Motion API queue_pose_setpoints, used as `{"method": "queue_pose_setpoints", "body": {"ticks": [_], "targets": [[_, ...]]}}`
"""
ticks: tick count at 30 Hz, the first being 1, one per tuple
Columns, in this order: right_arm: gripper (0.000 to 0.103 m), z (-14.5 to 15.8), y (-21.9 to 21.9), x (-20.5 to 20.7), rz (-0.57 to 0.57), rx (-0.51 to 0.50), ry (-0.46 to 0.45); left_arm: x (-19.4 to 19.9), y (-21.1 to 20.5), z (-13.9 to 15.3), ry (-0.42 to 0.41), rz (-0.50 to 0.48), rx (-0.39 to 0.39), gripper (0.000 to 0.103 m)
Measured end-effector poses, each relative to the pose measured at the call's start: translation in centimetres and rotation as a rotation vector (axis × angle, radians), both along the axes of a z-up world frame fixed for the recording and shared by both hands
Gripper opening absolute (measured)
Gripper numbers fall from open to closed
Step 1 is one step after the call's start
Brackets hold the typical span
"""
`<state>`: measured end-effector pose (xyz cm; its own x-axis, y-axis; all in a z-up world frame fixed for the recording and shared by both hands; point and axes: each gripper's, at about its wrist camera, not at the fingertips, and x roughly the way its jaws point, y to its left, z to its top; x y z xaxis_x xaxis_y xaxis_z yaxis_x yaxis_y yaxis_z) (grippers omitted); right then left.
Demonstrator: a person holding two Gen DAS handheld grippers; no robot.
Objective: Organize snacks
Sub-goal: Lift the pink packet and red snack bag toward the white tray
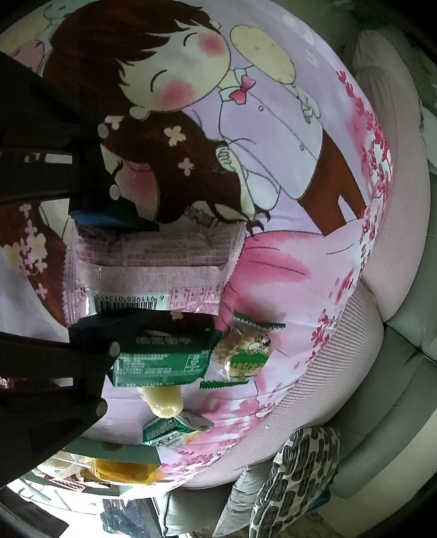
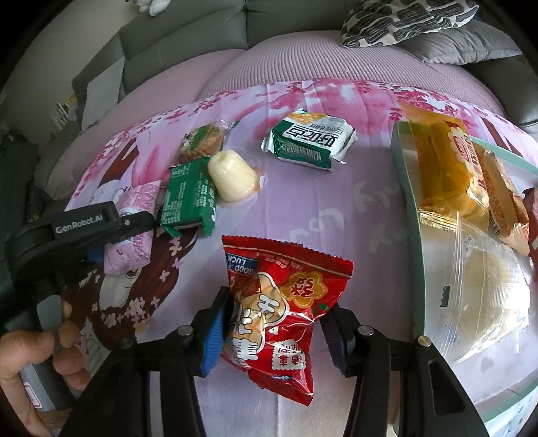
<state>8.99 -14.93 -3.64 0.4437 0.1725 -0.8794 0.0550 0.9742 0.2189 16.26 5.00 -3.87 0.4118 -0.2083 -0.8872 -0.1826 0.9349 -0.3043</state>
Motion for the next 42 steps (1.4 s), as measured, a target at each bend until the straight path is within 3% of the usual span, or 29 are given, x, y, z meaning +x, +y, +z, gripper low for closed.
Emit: {"method": "queue_pose_setpoints", "body": {"ticks": [18, 42], "targets": [[0.053, 1.5, 0.1, -0.6, 0.035, 0.055, -0.033, -0.8, -0.5, 1.8, -0.049, 0.005, -0.011, 0.041], [0.053, 6.5, -2.8, -2.1, -0.037, 0.123, -0.161, -4.6, -0.3, 11.6, -0.335, 0.02, -0.021, 0.04]]}}
